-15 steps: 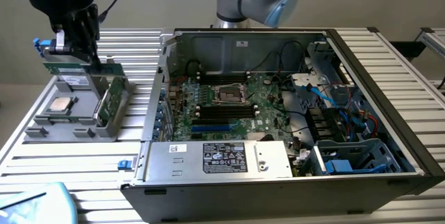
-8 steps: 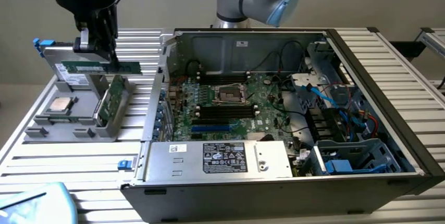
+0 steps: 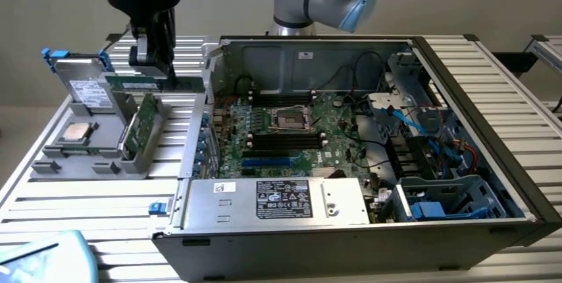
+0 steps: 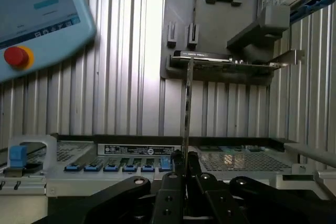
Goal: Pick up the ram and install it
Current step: 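Pick up the ram and move it above insertion slot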
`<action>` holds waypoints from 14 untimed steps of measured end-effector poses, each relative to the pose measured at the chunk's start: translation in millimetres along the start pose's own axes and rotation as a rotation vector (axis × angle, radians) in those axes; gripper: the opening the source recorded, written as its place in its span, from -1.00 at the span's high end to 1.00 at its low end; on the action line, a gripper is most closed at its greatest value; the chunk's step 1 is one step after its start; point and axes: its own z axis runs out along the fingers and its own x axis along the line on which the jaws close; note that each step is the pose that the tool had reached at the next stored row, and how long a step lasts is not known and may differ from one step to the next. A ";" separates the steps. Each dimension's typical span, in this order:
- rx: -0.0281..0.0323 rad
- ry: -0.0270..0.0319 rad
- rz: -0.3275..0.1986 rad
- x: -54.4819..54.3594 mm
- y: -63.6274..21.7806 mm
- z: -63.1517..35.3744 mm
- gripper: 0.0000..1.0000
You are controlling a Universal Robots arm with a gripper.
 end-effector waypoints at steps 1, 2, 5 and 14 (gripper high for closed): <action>0.0000 -0.0007 0.000 0.1 -4.6 -0.5 0.73; -0.0001 -0.0015 0.000 0.3 -9.0 -0.9 0.73; -0.0002 -0.0039 0.000 0.6 -22.6 -2.3 0.73; -0.0007 -0.0116 -0.001 1.7 -63.6 -6.0 0.73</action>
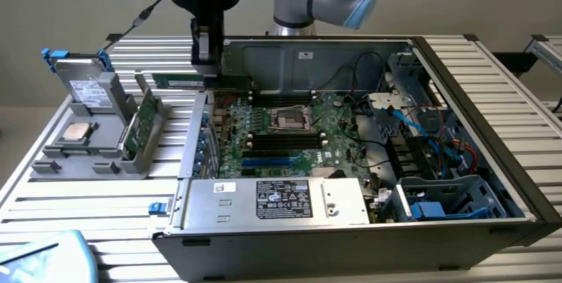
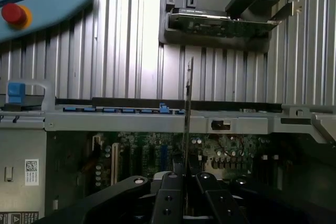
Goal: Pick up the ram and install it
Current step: 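Pick up the ram and move it above insertion slot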
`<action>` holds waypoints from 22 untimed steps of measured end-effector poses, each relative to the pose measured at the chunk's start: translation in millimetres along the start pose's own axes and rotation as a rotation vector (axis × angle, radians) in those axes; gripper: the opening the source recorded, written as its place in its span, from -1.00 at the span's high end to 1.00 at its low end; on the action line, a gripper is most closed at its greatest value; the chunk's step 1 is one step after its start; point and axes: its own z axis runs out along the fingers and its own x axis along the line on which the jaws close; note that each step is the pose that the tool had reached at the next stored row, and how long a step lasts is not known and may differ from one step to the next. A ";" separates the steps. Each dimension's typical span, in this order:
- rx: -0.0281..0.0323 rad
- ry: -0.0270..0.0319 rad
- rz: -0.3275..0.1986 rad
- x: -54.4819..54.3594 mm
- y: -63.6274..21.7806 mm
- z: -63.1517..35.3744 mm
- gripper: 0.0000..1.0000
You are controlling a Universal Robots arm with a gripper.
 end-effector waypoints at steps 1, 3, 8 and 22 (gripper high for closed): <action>0.0000 -0.0010 0.000 0.1 -4.6 -0.4 0.73; -0.0001 -0.0028 0.000 0.3 -13.6 -1.2 0.73; -0.0004 -0.0071 -0.001 0.9 -36.1 -3.1 0.73; -0.0013 -0.0160 -0.006 2.4 -99.7 -8.7 0.73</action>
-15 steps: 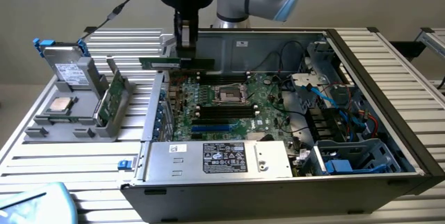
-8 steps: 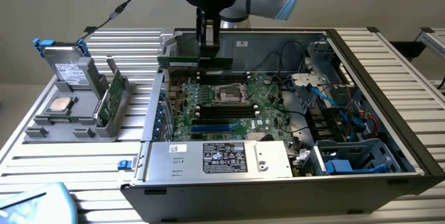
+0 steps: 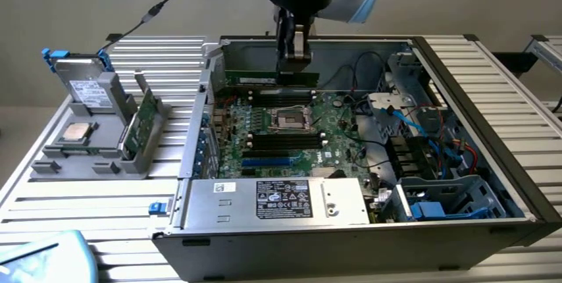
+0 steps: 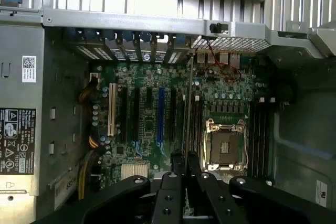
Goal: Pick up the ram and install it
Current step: 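Pick up the ram and move it above insertion slot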
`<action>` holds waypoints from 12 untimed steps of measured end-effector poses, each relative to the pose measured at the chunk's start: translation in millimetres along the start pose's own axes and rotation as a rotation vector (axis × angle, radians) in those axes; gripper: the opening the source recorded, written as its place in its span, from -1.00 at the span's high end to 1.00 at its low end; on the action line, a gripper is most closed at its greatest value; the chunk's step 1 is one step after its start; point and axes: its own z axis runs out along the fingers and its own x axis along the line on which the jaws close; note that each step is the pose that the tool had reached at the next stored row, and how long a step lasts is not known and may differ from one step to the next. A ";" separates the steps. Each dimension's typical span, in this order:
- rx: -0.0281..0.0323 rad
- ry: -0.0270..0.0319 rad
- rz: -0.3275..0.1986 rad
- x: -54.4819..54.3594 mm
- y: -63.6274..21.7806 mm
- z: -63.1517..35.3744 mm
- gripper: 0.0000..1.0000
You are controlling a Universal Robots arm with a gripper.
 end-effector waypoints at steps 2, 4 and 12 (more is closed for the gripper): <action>-0.0005 0.0000 -0.001 0.3 -9.1 -0.7 0.73; -0.0009 -0.0001 -0.004 0.7 -18.1 -0.1 0.73; -0.0143 0.0012 -0.021 2.3 -38.9 10.4 0.73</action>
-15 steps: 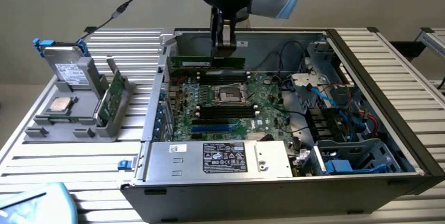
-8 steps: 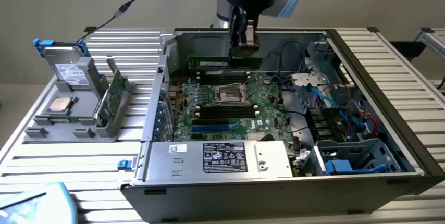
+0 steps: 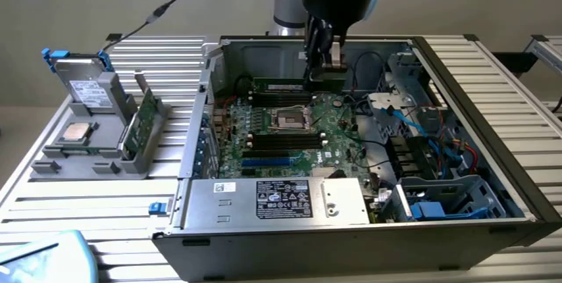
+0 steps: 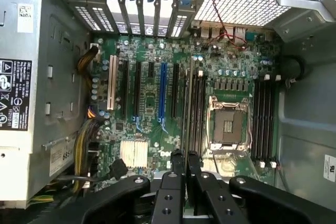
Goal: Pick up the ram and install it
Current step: 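Pick up the ram and move it above insertion slot, then insert the ram into the slot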
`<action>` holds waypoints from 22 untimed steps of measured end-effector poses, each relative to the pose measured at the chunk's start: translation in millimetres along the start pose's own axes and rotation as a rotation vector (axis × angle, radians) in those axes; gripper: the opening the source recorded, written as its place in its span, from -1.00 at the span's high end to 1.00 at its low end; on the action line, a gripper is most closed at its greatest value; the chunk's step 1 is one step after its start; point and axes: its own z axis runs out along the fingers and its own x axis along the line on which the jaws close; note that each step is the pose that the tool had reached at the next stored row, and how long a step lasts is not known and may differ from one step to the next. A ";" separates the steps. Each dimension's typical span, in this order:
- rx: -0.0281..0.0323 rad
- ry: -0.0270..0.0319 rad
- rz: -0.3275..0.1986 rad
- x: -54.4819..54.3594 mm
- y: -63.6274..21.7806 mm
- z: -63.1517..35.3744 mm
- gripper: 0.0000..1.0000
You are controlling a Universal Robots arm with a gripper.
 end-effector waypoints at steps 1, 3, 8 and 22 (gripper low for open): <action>-0.0063 0.0000 -0.003 0.0 -0.1 0.5 0.73; -0.0192 0.0000 -0.008 0.0 -0.2 1.7 0.73; -0.0276 0.0075 -0.012 -2.8 -1.4 8.8 0.73; -0.0291 0.0355 -0.009 -16.1 -4.8 31.6 0.73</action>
